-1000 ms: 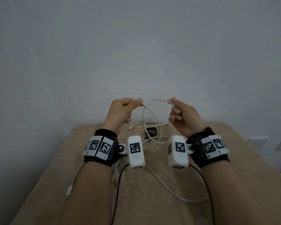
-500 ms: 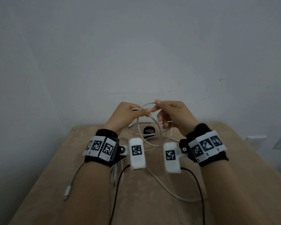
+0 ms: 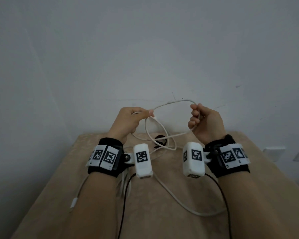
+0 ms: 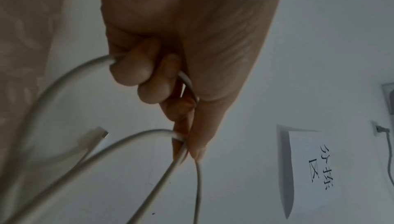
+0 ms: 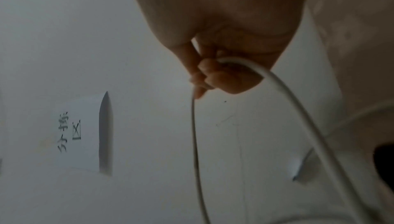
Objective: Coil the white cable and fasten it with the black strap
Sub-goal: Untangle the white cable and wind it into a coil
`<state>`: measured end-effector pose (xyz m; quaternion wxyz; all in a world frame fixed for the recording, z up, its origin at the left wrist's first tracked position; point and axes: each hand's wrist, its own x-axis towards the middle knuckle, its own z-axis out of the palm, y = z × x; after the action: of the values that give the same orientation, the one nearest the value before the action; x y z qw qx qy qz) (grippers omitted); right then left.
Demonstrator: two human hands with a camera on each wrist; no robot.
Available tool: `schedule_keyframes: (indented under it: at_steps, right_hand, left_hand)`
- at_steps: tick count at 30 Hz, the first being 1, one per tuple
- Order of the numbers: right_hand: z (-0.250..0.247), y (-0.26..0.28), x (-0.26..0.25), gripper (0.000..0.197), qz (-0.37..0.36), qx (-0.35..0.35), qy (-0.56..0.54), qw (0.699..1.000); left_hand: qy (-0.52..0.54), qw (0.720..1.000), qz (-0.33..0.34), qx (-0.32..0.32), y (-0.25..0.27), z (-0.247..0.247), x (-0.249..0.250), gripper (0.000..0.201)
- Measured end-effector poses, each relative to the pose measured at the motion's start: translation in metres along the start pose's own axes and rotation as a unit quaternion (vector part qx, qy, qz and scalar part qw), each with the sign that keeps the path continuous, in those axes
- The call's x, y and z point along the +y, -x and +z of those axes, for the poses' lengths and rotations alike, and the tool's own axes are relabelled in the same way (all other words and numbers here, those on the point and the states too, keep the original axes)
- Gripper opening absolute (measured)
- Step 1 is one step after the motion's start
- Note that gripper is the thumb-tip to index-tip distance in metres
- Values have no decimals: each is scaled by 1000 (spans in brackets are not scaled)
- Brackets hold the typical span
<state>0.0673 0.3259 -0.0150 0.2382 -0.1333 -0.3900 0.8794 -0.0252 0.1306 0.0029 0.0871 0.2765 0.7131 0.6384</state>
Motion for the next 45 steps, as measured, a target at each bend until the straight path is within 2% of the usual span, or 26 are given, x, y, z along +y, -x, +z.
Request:
schedule_keyframes:
  at_steps: [2, 3, 5, 7, 8, 11, 13, 16, 19, 21, 24, 26, 28, 30, 31, 33, 35, 37, 39, 40, 41, 43, 45]
  right_hand:
    - [-3, -1, 0, 17, 11, 46, 89, 995]
    - [-3, -1, 0, 15, -6, 62, 142, 988]
    - [3, 0, 1, 17, -91, 73, 240, 964]
    - [16, 5, 3, 18, -179, 38, 305, 935]
    - [23, 8, 4, 16, -197, 0, 335, 921]
    - [32, 14, 11, 9, -171, -105, 459, 866]
    - [32, 15, 16, 11, -161, -122, 489, 848]
    - [32, 17, 17, 15, -165, -100, 419, 887]
    - [30, 15, 11, 17, -131, -40, 248, 959]
    - [25, 11, 4, 18, -76, 3, 113, 991]
    - [9, 2, -1, 23, -37, 74, -45, 996]
    - [-2, -3, -2, 22, -52, 140, -80, 986]
    - [-11, -6, -2, 12, -91, 201, -30, 975]
    - [-13, -6, -2, 23, -145, 228, 115, 956]
    - [-10, -5, -2, 28, -179, 215, 187, 942]
    - [3, 1, 0, 30, -231, 135, 276, 923]
    - [20, 7, 5, 26, -240, 6, 339, 910]
    - [30, 11, 15, 21, -205, -100, 448, 864]
    - [35, 12, 24, 17, -186, -141, 534, 812]
    - [35, 13, 26, 16, -184, -141, 542, 808]
    - [35, 13, 27, 17, -186, -132, 527, 818]
    - [31, 11, 25, 20, -198, -78, 471, 856]
    - [22, 6, 19, 22, -206, 11, 397, 894]
  left_hand:
    - [-7, 1000, 7, -8, 1, 2, 2, 19]
    - [-16, 1000, 11, -19, 3, 4, 4, 19]
    - [-38, 998, 21, -45, 6, 9, 9, 17]
    - [-52, 996, 30, -66, 8, 14, 12, 14]
    - [-56, 995, 33, -72, 9, 16, 13, 15]
    - [-62, 995, 37, -67, 7, 16, 11, 20]
    - [-62, 996, 38, -57, 4, 14, 6, 27]
    - [-64, 996, 39, -54, 4, 13, 6, 26]
    - [-73, 995, 27, -62, 6, 9, 8, 21]
    - [-56, 997, 19, -46, 4, 3, 5, 24]
    - [-25, 999, 18, -19, 0, -4, -1, 23]
    - [-13, 1000, 13, -10, 0, -7, -2, 23]
    - [-10, 1000, 14, -12, -1, -6, -3, 23]
    - [-19, 1000, 16, -18, -2, -2, -3, 23]
    - [-26, 999, 20, -25, -1, 1, -3, 23]
    - [-39, 998, 26, -43, -1, 7, -1, 23]
    - [-46, 997, 29, -55, -2, 10, -2, 25]
    - [-46, 997, 33, -59, -1, 10, -1, 28]
    - [-49, 996, 37, -62, 0, 9, 0, 30]
    - [-50, 996, 39, -60, 1, 8, 1, 29]
    - [-45, 997, 33, -54, 0, 7, 0, 28]
    - [0, 999, 3, -35, -4, 3, -5, 27]
    - [52, 998, -20, -4, -9, -2, -11, 28]
